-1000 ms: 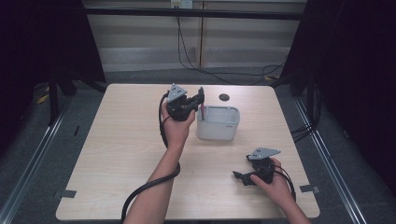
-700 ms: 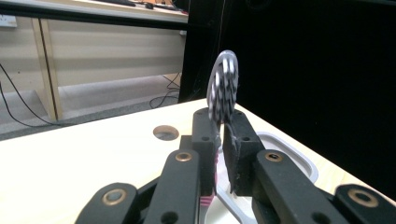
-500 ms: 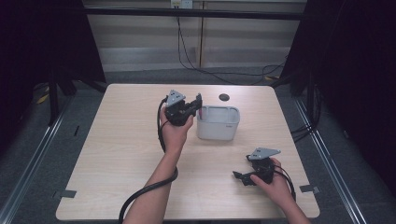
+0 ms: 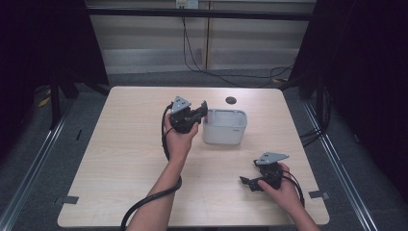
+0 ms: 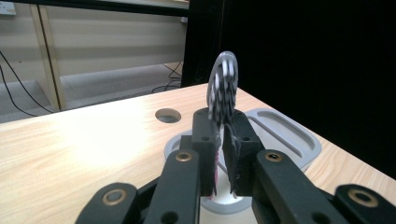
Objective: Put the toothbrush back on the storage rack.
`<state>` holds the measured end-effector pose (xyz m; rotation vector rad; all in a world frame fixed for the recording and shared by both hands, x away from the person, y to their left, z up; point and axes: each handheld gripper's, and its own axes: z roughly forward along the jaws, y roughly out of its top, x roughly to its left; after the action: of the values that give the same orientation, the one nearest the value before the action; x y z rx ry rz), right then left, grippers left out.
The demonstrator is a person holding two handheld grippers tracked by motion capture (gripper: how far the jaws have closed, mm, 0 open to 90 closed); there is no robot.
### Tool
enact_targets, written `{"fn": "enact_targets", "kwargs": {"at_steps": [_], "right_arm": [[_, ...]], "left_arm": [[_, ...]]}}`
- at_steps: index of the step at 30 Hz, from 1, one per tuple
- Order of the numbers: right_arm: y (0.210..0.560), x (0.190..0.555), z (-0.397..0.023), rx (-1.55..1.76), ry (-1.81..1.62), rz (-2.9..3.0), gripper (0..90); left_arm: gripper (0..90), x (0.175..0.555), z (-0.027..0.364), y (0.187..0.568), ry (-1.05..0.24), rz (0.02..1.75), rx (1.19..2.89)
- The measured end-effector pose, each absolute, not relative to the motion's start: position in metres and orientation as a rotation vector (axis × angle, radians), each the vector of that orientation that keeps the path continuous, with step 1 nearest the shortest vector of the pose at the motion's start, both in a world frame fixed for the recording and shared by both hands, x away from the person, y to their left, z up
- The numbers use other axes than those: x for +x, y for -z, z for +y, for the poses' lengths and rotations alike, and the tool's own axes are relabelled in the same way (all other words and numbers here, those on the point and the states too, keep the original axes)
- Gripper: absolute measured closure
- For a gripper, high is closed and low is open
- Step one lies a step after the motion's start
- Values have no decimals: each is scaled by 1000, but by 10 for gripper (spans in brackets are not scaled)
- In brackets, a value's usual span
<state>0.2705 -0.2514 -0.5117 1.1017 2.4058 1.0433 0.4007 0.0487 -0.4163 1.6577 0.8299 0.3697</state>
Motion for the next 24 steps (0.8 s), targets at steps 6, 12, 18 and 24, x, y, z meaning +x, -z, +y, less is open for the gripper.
{"fn": "enact_targets", "kwargs": {"at_steps": [6,12,18,24], "right_arm": [[512,271,-251,1102,-1040,2406,122],[512,271,-251,1102,-1039,2406,122],[512,271,-251,1097,-1041,2406,122],[512,271,-251,1097,-1041,2406,122]], "left_arm": [[835,397,50,421,-366,834,1662],[835,395,50,423,-365,831,1672],[828,393,50,424,-366,833,1683],[819,393,52,425,-367,831,1694]]}}
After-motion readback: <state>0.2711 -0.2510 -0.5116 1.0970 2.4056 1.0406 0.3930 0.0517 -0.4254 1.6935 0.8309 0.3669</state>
